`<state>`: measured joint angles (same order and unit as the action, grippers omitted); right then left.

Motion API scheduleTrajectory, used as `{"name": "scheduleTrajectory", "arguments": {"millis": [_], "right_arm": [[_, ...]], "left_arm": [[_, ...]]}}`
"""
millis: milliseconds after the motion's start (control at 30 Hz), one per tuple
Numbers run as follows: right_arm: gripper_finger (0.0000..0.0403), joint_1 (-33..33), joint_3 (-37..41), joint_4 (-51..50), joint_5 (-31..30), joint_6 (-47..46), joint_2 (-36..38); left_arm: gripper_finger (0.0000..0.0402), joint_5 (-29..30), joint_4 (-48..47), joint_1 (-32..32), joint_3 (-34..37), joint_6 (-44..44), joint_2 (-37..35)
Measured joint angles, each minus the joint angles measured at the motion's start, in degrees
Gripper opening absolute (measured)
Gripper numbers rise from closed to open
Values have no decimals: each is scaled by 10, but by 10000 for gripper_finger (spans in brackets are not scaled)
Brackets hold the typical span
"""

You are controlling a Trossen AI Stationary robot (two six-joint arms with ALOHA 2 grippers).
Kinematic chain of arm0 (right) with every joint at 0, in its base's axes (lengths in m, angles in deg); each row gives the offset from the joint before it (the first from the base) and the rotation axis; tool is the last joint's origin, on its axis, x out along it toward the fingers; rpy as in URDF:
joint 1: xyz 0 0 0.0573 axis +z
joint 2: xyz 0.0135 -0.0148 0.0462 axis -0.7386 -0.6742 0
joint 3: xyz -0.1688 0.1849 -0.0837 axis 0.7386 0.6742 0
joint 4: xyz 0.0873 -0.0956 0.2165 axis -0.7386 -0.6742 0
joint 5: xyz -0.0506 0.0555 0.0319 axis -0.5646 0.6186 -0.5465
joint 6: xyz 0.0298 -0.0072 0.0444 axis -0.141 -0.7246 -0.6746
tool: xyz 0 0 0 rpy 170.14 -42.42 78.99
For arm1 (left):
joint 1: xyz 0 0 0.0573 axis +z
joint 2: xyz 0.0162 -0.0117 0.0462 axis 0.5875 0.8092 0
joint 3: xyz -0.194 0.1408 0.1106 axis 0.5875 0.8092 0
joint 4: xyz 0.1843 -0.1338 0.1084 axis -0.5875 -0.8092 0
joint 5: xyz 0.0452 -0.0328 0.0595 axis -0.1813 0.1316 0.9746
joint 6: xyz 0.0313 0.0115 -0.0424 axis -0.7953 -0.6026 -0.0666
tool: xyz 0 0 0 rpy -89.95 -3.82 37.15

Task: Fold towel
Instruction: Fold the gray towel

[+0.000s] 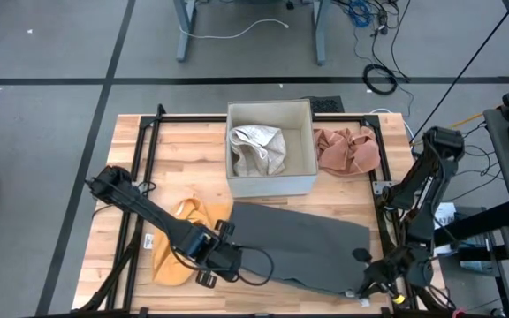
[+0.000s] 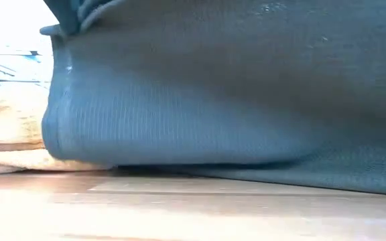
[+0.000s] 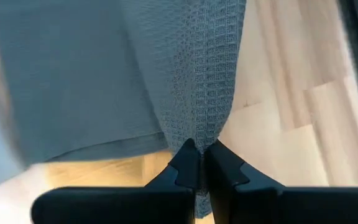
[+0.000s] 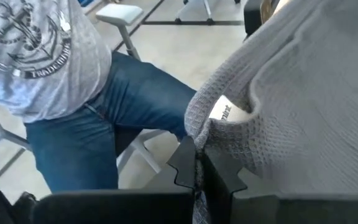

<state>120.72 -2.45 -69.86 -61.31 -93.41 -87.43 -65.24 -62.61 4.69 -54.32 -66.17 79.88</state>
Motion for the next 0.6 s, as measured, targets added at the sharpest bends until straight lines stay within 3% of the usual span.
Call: {"name": "scheduleTrajectory", "arguments": {"millis": [267,433,600], "right_arm": [[3,-5,0,-81,-8,2,43],[3,-8,0,-166,-38,29,126],[3,-8,0,-220,-98,107,244]], "left_arm": [[20,165,-81,4,-61,-47,-41],[20,271,-89,18,-90,-89,-55],[20,323,-90,38,-112,-131,-55]]}}
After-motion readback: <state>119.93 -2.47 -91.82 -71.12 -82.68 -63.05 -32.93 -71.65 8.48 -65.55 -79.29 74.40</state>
